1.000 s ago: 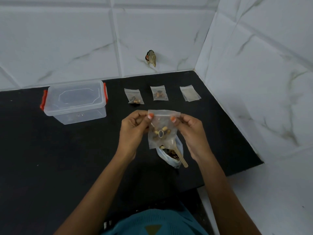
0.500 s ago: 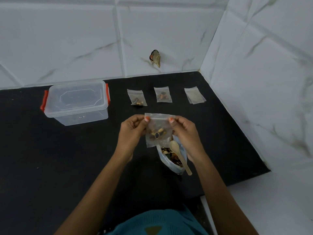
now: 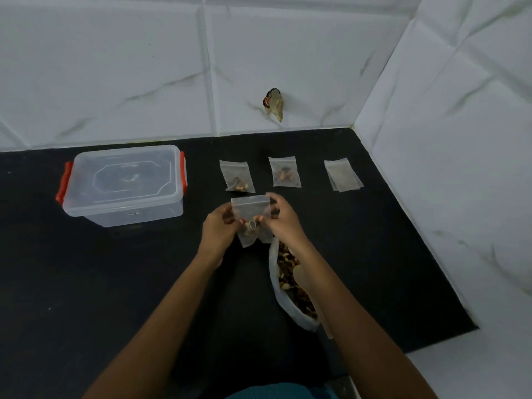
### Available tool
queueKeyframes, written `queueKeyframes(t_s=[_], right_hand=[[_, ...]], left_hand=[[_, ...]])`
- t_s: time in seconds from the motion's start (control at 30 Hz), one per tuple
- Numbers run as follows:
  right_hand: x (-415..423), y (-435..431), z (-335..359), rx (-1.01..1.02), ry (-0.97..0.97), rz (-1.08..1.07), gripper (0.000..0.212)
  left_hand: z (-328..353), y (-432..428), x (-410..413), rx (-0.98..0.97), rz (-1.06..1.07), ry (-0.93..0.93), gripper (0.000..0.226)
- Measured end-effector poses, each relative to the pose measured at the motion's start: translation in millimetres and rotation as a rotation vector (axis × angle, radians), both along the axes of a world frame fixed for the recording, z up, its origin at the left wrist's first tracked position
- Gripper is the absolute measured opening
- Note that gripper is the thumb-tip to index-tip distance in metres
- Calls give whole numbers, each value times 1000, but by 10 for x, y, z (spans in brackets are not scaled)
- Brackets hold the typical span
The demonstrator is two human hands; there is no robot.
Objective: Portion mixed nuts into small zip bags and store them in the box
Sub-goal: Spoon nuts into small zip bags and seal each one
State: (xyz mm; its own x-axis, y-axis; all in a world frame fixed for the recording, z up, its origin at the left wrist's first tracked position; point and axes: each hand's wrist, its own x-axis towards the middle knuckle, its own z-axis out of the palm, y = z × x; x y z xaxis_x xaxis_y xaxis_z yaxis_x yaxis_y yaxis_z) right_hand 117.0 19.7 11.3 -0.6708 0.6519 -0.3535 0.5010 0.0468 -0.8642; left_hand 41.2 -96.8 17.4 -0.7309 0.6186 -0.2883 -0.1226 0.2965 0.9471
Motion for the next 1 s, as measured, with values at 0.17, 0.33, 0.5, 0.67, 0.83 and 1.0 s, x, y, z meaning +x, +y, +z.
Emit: queueKeyframes(t_s=[0.17,0.33,0.5,0.67,0.83,1.0], right_hand=[[-240,116,-205,24,-62,11,54],[-292,146,-349,104,-99,46,42],[-303,193,-381,220,-197,78,41],[-259,284,-374,132,-158,36,44],[-101,522,-298,118,-121,-51,32],[86,1016,-159,183,-97,-202,21]], left_hand=[[-198,174,-219,-109,85,-1,53],[-434,242,-330,-213,93,59,50],[-515,305,-329,-293,39,181,40],[-503,329,-310,-313,90,235,43],[-359,507,-111,-214,117,421,39],[-242,1187,103,-82,-17,374,30]])
